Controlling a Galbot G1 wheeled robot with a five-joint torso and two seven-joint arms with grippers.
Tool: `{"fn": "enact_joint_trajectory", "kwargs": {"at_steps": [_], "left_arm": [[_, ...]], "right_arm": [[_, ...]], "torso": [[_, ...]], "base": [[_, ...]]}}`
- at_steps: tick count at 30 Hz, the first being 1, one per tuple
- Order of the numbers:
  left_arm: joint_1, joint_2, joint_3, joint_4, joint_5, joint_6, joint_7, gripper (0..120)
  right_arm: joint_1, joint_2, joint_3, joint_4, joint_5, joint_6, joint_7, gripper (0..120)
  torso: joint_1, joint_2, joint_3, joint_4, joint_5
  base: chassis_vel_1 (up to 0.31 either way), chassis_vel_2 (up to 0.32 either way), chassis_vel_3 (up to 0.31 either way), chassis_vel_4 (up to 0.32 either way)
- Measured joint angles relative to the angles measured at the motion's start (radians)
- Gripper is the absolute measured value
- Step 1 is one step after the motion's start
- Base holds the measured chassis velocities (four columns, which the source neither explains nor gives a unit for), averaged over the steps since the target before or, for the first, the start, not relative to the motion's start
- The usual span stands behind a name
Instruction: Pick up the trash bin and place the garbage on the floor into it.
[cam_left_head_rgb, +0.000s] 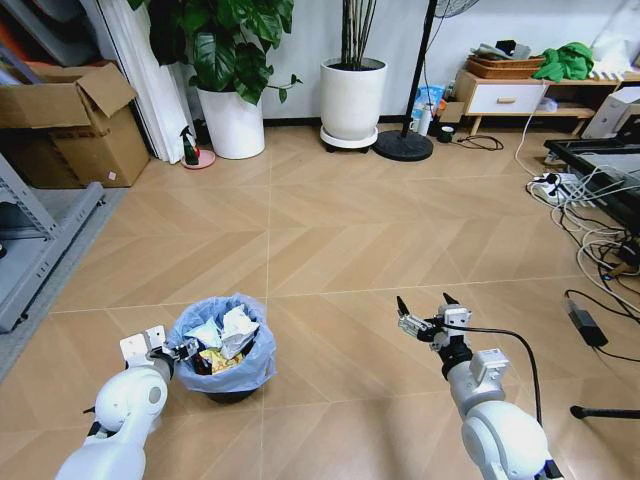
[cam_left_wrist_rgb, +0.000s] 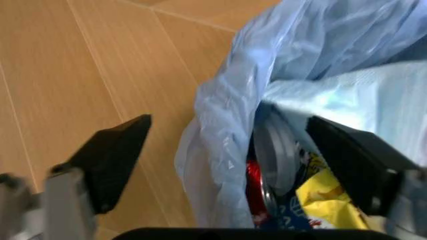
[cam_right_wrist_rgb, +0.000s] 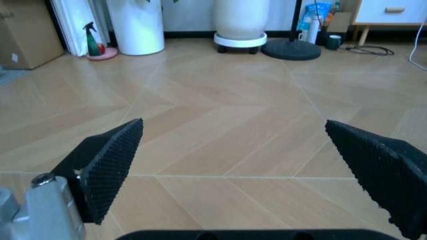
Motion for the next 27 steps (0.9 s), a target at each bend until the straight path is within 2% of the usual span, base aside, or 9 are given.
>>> {"fn": "enact_joint_trajectory", "kwargs": {"at_steps": [7, 10, 13, 14, 15, 17, 22, 24, 27], "left_arm": [[0.020, -0.002, -0.014, -0.035, 0.006, -0.023, 0.000, 100], [0.030, -0.007, -0.022, -0.040, 0.046, -0.073, 0.019, 100], [0.056, -0.019, -0.045, -0.053, 0.177, -0.261, 0.170, 100], [0.056, -0.019, -0.045, -0.053, 0.177, -0.261, 0.170, 100], [0.070, -0.025, -0.056, -0.059, 0.227, -0.336, 0.238, 100], [0.101, -0.039, -0.071, -0.071, 0.284, -0.425, 0.326, 100], [0.190, -0.086, -0.111, -0.122, 0.352, -0.522, 0.441, 100], [0.198, -0.091, -0.114, -0.128, 0.358, -0.526, 0.445, 100], [0.255, -0.145, -0.136, -0.183, 0.398, -0.545, 0.452, 100]], "right_arm": [[0.000, -0.001, 0.006, 0.009, 0.006, -0.002, 0.000, 100], [0.000, -0.001, 0.011, 0.018, 0.012, -0.005, 0.000, 100], [-0.002, 0.000, 0.027, 0.042, 0.020, -0.015, 0.004, 100], [-0.002, 0.000, 0.027, 0.042, 0.020, -0.015, 0.004, 100], [-0.008, 0.000, 0.034, 0.054, 0.024, -0.021, 0.006, 100], [-0.026, 0.001, 0.042, 0.073, 0.026, -0.028, 0.010, 100], [-0.088, 0.023, 0.065, 0.123, 0.009, -0.031, 0.019, 100], [-0.096, 0.026, 0.069, 0.129, 0.007, -0.032, 0.022, 100], [-0.152, 0.050, 0.100, 0.172, -0.015, -0.040, 0.030, 100]], "torso": [[0.000, 0.000, 0.000, 0.0000, 0.0001], [0.000, 0.000, 0.000, 0.0000, -0.0001], [0.000, 0.000, 0.000, 0.0000, -0.0001], [0.000, 0.000, 0.000, 0.0000, -0.0001], [0.000, 0.000, 0.000, 0.0000, 0.0003], [0.000, 0.000, 0.000, -0.0001, -0.0001], [0.000, 0.000, 0.000, 0.0000, 0.0000], [0.000, 0.000, 0.000, 0.0001, 0.0000], [0.000, 0.000, 0.000, 0.0000, 0.0002]], "base": [[0.000, 0.000, 0.000, 0.000], [0.000, 0.000, 0.000, 0.000], [0.000, 0.000, 0.000, 0.000], [0.000, 0.000, 0.000, 0.000], [0.000, 0.000, 0.000, 0.000], [0.000, 0.000, 0.000, 0.000], [0.000, 0.000, 0.000, 0.000], [0.000, 0.000, 0.000, 0.000], [0.000, 0.000, 0.000, 0.000]]}}
